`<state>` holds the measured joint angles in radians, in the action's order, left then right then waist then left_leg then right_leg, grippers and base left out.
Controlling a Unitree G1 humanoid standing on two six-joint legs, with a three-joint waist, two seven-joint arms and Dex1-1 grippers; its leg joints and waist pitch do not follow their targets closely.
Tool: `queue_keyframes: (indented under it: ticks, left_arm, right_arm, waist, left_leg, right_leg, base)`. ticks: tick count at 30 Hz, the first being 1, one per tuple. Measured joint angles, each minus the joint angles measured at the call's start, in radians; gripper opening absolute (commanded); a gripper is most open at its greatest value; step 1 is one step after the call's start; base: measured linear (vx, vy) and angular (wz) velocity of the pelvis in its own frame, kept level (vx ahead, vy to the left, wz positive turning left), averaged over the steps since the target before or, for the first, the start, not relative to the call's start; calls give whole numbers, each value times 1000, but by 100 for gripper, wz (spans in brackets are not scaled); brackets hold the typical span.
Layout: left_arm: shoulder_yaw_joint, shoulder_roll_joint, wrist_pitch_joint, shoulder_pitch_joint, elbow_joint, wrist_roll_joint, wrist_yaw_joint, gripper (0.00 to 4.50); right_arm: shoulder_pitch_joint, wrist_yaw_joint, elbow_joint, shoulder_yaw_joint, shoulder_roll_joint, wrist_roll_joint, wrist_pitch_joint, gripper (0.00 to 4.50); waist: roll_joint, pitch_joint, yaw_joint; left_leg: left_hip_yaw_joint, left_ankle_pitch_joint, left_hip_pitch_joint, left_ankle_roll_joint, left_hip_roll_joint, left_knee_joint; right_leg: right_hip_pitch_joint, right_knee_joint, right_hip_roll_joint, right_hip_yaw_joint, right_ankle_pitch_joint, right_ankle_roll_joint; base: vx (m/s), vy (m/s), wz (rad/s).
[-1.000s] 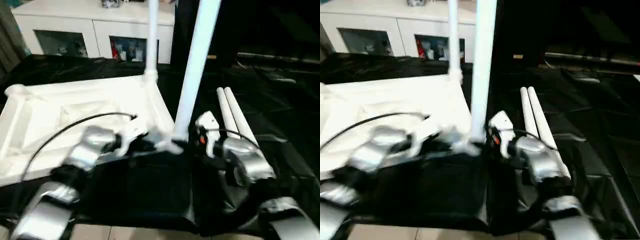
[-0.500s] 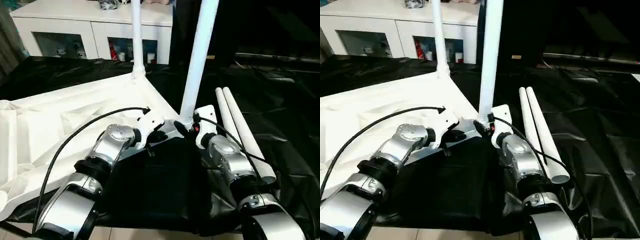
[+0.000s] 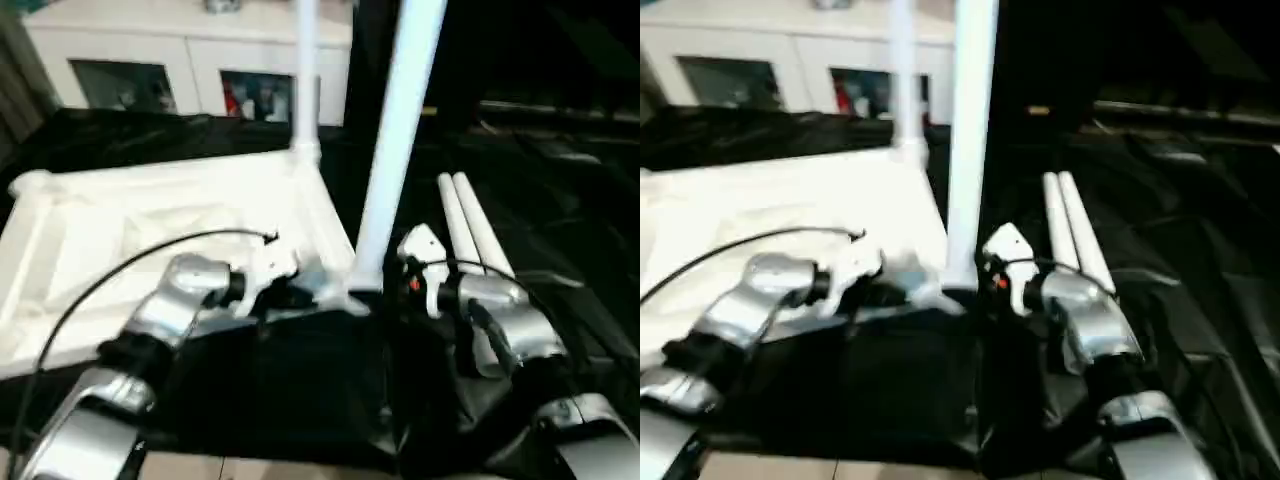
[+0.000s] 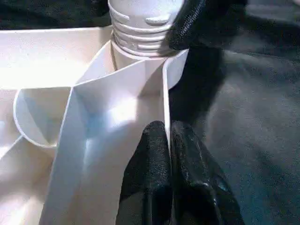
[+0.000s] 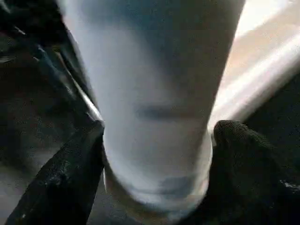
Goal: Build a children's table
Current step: Rotate leg to tighten
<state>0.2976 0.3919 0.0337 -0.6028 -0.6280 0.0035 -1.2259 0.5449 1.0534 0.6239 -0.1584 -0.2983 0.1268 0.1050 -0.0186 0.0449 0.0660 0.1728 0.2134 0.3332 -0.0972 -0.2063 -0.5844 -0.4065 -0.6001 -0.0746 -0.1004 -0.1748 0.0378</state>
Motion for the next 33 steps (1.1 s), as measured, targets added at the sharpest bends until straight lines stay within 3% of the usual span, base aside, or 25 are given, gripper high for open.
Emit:
queue_keyframes:
  ticks: [3,14,20,25,30,33]
  left_arm:
    - [3,0,1,1,3,0,-6,0]
    - [3,3,8,3,8,-1,-9,0]
    - [2,3,12,3,8,-1,-6,0]
    - [-11,-49,31,-35,-57,29,129,0]
    - [-26,-167,80,-118,-176,71,359,0]
    - [-27,-197,101,-127,-186,73,415,0]
  right_arm:
    - [0,13,-10,-1,0,1,1,384]
    - [0,36,-13,-6,2,2,14,282]
    - [-1,21,-13,-4,8,2,16,273]
    - [7,-182,45,46,76,-9,-1,272]
    - [56,-590,134,131,213,-44,-4,272]
    - [75,-700,157,150,244,-47,-1,272]
  waist:
    - [0,0,2]
    - [0,0,1]
    - [0,0,0]
    - [-1,-1,-5]
    - [-1,-1,-11]
    - [0,-2,-11]
  left_leg:
    - [0,0,0,0,0,-1]
    - [0,0,0,0,0,0]
    - [0,0,0,0,0,-1]
    - [0,-1,-2,-1,0,-3]
    - [0,-1,-2,-1,1,-5]
    - [0,-1,-2,-1,1,-4]
  right_leg:
    - [0,0,0,0,0,0]
    - [0,0,0,0,0,0]
    - [0,0,0,0,0,0]
    - [3,-1,0,1,-3,-5]
    - [4,0,-1,3,-3,-6]
    - [4,0,-1,3,-3,-6]
  base:
    - [0,0,0]
    - [0,0,0]
    - [0,0,0]
    - [0,0,0]
    - [0,0,0]
    - [0,0,0]
